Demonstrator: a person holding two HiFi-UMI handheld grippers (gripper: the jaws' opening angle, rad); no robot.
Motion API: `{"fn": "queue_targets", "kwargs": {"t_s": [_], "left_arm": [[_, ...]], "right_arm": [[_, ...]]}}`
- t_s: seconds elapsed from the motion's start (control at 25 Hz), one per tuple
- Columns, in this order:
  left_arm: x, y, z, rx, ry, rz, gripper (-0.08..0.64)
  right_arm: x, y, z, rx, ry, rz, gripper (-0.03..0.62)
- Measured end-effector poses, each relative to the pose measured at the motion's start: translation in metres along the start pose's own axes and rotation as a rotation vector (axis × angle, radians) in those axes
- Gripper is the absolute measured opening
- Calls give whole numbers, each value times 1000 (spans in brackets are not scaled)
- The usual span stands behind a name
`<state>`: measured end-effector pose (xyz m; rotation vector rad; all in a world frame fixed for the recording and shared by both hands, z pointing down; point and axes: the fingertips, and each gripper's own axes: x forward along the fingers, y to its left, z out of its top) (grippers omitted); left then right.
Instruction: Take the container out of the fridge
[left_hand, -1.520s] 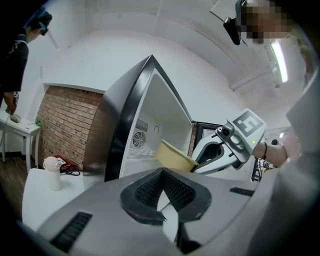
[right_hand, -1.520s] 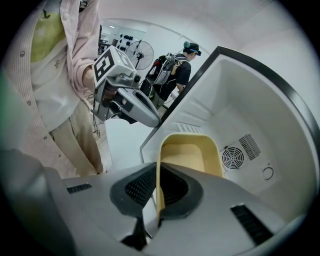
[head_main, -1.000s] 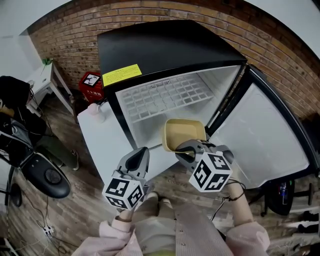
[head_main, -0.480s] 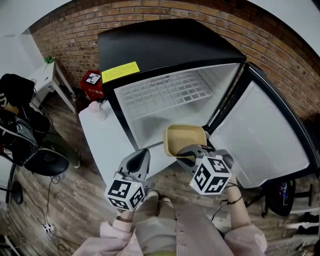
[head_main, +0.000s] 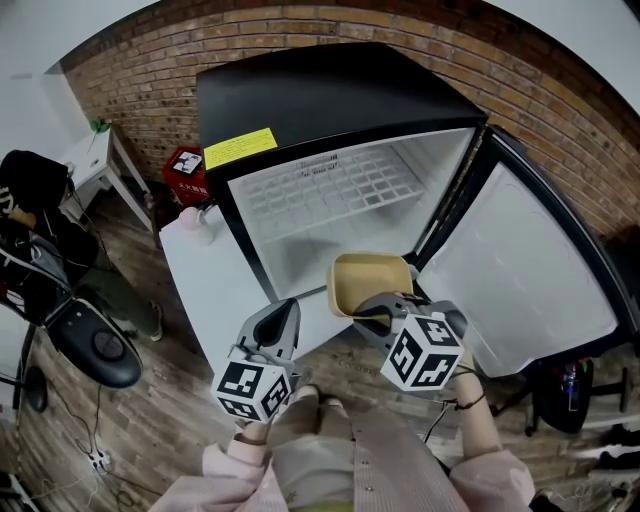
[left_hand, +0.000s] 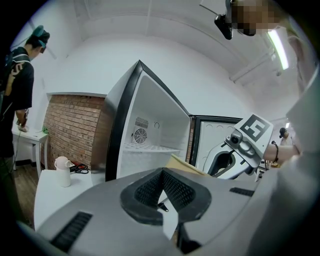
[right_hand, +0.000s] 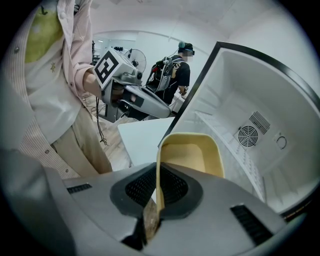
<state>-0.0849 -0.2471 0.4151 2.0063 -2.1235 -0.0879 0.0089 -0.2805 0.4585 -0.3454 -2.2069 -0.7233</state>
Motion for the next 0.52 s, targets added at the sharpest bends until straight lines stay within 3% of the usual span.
{"fn": "queue_targets", "kwargs": {"t_s": [0.52], "left_arm": [[1,-1,4,10,-11,4,-8]], "right_arm": [[-1,3,2,-2,-5,5,14]]}}
